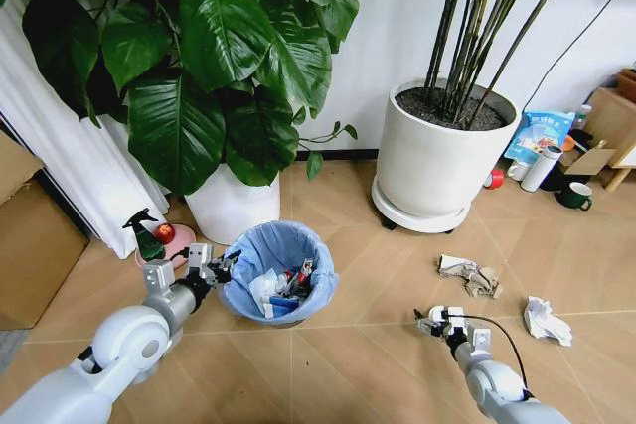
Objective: Pick up the trash bin and place the garbage on the floor into it.
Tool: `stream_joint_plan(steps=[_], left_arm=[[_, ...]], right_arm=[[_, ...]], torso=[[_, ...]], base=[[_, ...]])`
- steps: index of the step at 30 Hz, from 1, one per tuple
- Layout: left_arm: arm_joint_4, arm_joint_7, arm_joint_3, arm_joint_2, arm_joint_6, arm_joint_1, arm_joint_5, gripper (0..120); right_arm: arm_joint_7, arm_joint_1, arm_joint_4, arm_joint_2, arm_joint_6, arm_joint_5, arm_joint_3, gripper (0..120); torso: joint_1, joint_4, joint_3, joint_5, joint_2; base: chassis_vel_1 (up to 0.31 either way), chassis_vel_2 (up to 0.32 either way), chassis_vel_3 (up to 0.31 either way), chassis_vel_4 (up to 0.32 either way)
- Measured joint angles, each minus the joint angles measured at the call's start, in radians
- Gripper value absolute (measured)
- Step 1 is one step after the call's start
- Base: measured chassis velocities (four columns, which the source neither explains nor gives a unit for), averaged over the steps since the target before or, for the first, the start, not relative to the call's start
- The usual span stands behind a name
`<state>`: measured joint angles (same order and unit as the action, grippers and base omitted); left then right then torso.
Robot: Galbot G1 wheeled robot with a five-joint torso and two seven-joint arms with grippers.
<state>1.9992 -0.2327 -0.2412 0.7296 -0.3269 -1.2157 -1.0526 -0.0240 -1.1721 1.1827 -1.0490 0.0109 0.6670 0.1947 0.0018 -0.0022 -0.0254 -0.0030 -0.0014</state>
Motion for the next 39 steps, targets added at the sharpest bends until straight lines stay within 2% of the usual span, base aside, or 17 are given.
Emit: stream_joint_plan(steps=[17, 21, 24, 25, 28, 29, 32, 33, 35, 36, 39], left_arm=[[-0.015, 0.000, 0.009, 0.008, 0.000, 0.014, 0.000, 1], [-0.017, 0.000, 0.012, 0.010, 0.000, 0.017, 0.000, 1], [-0.019, 0.001, 0.013, 0.011, 0.000, 0.019, 0.000, 1], [-0.019, 0.001, 0.013, 0.011, 0.000, 0.019, 0.000, 1], [-0.021, 0.002, 0.014, 0.010, 0.000, 0.020, 0.000, 1], [-0.021, 0.002, 0.014, 0.010, 0.000, 0.020, 0.000, 1], [-0.023, 0.003, 0.015, 0.011, 0.000, 0.022, 0.000, 1], [-0.023, 0.003, 0.015, 0.011, 0.000, 0.022, 0.000, 1], [-0.023, 0.003, 0.015, 0.012, 0.000, 0.024, 0.000, 1], [-0.023, 0.003, 0.015, 0.012, 0.000, 0.024, 0.000, 1], [-0.023, 0.003, 0.015, 0.013, 0.000, 0.025, 0.000, 1]], right_arm=[[0.032, 0.047, -0.105, -0.038, 0.002, -0.049, -0.012, 100], [0.034, 0.054, -0.120, -0.050, 0.003, -0.065, -0.015, 90], [0.040, 0.062, -0.138, -0.053, 0.003, -0.080, -0.018, 75], [0.040, 0.062, -0.138, -0.053, 0.003, -0.080, -0.018, 75], [0.041, 0.064, -0.144, -0.050, 0.002, -0.083, -0.017, 61], [0.041, 0.064, -0.144, -0.050, 0.002, -0.083, -0.017, 61], [0.041, 0.062, -0.147, -0.045, 0.001, -0.086, -0.015, 46], [0.041, 0.062, -0.147, -0.045, 0.001, -0.086, -0.015, 46], [0.043, 0.058, -0.144, -0.037, 0.000, -0.087, -0.015, 35], [0.043, 0.058, -0.144, -0.037, 0.000, -0.087, -0.015, 35], [0.045, 0.051, -0.139, -0.030, -0.003, -0.088, -0.015, 23]], torso=[[0.000, -0.0001, 0.000, -0.0002, 0.000], [0.000, 0.0000, 0.000, 0.0000, 0.000], [0.000, -0.0001, 0.000, -0.0003, 0.000], [0.000, -0.0001, 0.000, -0.0003, 0.000], [0.000, -0.0002, 0.000, -0.0005, 0.000], [0.000, -0.0002, 0.000, -0.0005, 0.000], [0.000, -0.0002, 0.000, -0.0004, 0.000], [0.000, -0.0002, 0.000, -0.0004, 0.000], [0.000, -0.0001, 0.000, -0.0001, 0.000], [0.000, -0.0001, 0.000, -0.0001, 0.000], [0.000, 0.0001, 0.000, 0.0001, 0.000]], base=[[0.000, 0.000, 0.000, 0.000], [0.000, 0.000, 0.000, 0.000], [0.000, 0.000, 0.000, 0.000], [0.000, 0.000, 0.000, 0.000], [0.000, 0.000, 0.000, 0.000], [0.000, 0.000, 0.000, 0.000], [0.000, 0.000, 0.000, 0.000], [0.000, 0.000, 0.000, 0.000], [0.000, 0.000, 0.000, 0.000], [0.000, 0.000, 0.000, 0.000], [0.000, 0.000, 0.000, 0.000]])
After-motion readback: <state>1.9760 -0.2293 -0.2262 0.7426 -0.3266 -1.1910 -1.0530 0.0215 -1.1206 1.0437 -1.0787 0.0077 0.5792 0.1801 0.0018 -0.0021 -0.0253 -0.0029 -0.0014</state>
